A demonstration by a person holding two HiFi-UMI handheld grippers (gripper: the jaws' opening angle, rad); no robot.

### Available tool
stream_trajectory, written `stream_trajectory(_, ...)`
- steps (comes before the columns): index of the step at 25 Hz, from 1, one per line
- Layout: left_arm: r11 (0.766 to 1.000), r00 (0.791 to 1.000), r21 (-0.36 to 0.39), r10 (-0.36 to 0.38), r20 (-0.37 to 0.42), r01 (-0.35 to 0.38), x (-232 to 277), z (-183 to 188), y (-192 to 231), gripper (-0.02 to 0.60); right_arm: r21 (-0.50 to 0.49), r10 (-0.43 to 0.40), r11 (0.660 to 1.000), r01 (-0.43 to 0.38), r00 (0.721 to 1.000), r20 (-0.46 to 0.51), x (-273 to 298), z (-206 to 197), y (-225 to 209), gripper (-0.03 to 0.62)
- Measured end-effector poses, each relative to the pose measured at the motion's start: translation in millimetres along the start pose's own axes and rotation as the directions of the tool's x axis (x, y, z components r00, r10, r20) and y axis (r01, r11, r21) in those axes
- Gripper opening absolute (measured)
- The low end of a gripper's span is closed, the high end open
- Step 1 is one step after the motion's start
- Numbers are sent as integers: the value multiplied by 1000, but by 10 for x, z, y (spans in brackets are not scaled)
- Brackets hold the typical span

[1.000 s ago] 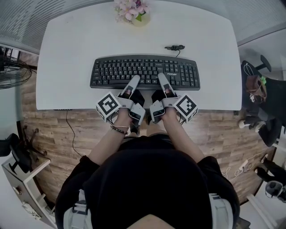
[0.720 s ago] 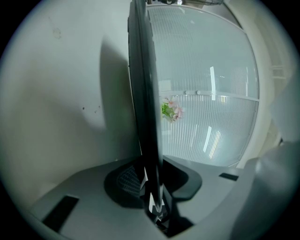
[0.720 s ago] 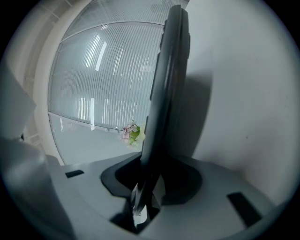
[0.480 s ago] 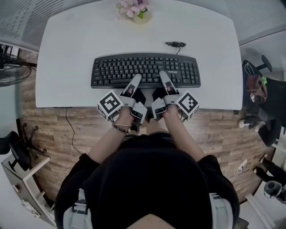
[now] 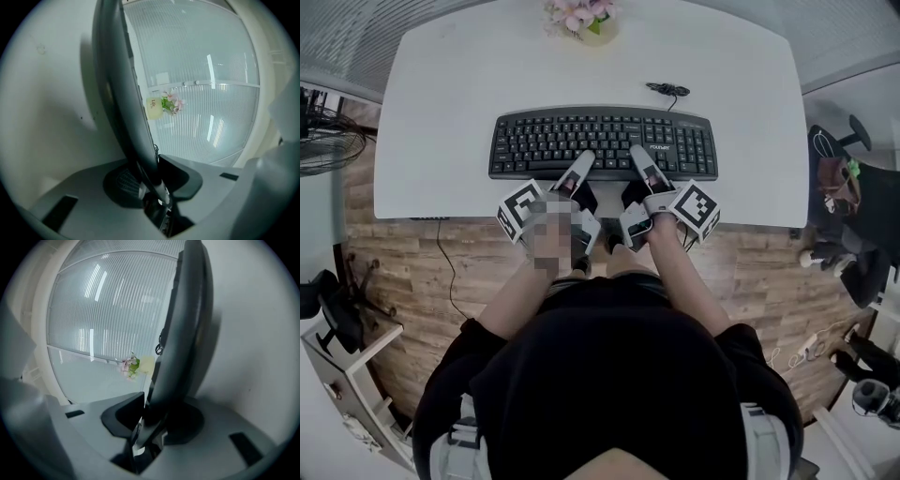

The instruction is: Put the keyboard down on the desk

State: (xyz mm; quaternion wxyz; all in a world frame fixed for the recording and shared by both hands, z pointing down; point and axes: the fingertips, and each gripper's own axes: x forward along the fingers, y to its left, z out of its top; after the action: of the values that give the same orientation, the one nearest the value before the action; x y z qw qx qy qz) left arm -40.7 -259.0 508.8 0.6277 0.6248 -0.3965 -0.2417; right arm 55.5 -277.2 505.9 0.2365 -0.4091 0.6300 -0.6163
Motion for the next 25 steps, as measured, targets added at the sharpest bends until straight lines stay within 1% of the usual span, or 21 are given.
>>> stream_trajectory(3,1000,999,23,-2,-38,3,-17,5,12,112,-38,15,999,-18,997,-75,8,-46,32,121)
stream_trajectory(6,999,998,35,-3,-58,5,-26,35,16,112,-55,22,998,-29,993,-119,20,-94,41,130)
stream_trajectory(12,999,996,39,8,-91,-5,35,19,22,111,-41,11,999,-17,991,-137,22,-60,4,133)
stream_trajectory(17,999,989,51,-11,-147,18,41,-17,6,112,-75,26,996,-39,984,-175,43,-48,39,150)
stream_trajectory(22,996,978,82,-10,-207,28,51,-27,-4,118,-97,48,993,-69,978,-202,68,-53,82,172)
stream_trajectory(25,995,976,98,-5,-220,27,58,-32,-23,121,-98,49,993,-69,978,-201,62,-49,92,172)
